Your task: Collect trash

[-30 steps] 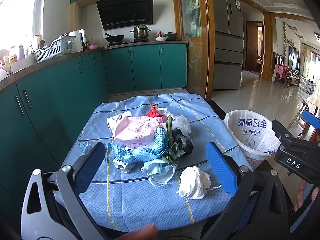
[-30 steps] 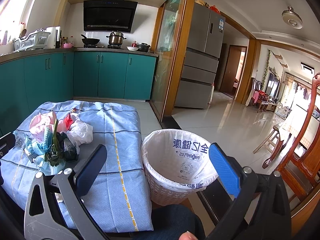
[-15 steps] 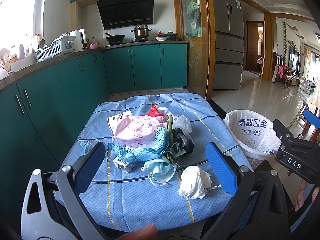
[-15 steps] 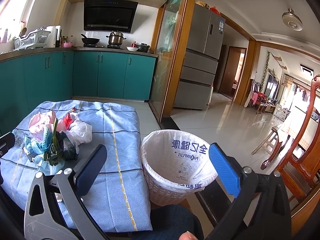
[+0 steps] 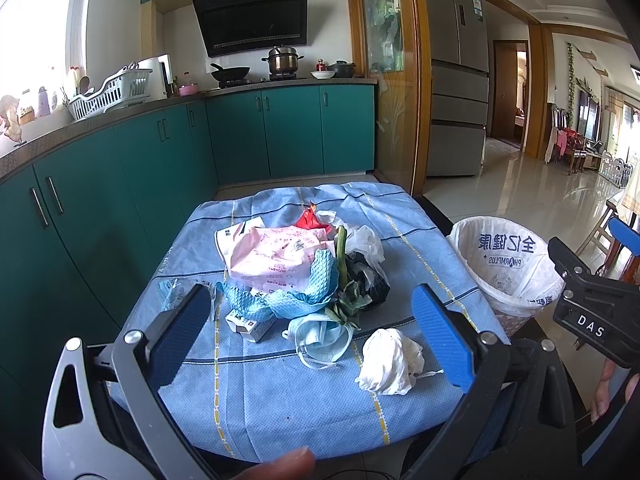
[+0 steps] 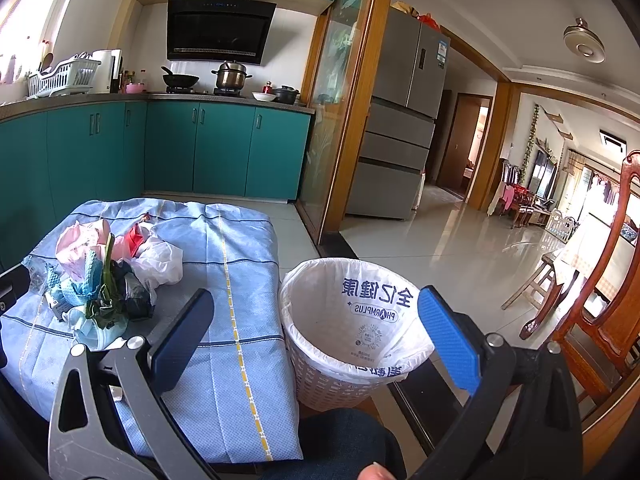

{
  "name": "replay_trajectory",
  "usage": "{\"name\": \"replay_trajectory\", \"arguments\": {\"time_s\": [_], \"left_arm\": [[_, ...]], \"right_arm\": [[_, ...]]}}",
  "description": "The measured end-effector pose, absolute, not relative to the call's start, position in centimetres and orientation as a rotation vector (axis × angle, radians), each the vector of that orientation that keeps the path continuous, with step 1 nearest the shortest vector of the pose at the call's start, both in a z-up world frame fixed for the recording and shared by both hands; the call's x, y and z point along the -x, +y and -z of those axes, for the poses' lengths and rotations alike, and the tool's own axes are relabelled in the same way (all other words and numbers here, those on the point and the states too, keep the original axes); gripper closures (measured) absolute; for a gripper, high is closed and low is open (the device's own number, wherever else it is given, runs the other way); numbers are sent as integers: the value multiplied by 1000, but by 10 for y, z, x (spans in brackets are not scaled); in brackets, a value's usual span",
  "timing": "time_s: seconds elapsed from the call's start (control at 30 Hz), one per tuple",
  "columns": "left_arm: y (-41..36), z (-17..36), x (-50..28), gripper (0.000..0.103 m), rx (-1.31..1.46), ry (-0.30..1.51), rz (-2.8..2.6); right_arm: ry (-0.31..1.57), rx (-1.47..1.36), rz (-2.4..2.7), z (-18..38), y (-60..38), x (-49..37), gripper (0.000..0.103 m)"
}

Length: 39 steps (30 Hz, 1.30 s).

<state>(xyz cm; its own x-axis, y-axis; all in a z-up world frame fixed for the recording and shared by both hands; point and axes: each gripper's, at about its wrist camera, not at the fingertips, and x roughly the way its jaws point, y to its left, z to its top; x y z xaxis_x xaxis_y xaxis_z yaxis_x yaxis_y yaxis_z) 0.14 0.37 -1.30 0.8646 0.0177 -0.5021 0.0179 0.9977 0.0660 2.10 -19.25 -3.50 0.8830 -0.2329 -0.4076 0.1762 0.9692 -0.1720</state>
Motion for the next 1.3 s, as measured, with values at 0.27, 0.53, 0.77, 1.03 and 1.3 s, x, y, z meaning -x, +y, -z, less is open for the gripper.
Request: {"name": "replay_trajectory", "arguments": {"time_s": [0.27,0.53,0.77,1.03,1.3], "left_arm": [[4,15,-3,3,-67,535,-1],[6,18,-11,3,-70,551,-4],[86,42,-49,3,-13,650,-221],[165,81,-63,3,89,769,-323],[198,101,-109,3,110,820,-317]], "right_arm": [[442,131,215,37,-194,-19,3],[451,130,211,40,-199,-17,3],[567,119,-54,70,-185,-27,3],[757,162,-364,129,-122,-47,4],[830,175,-353,159,-104,-63,48]]}}
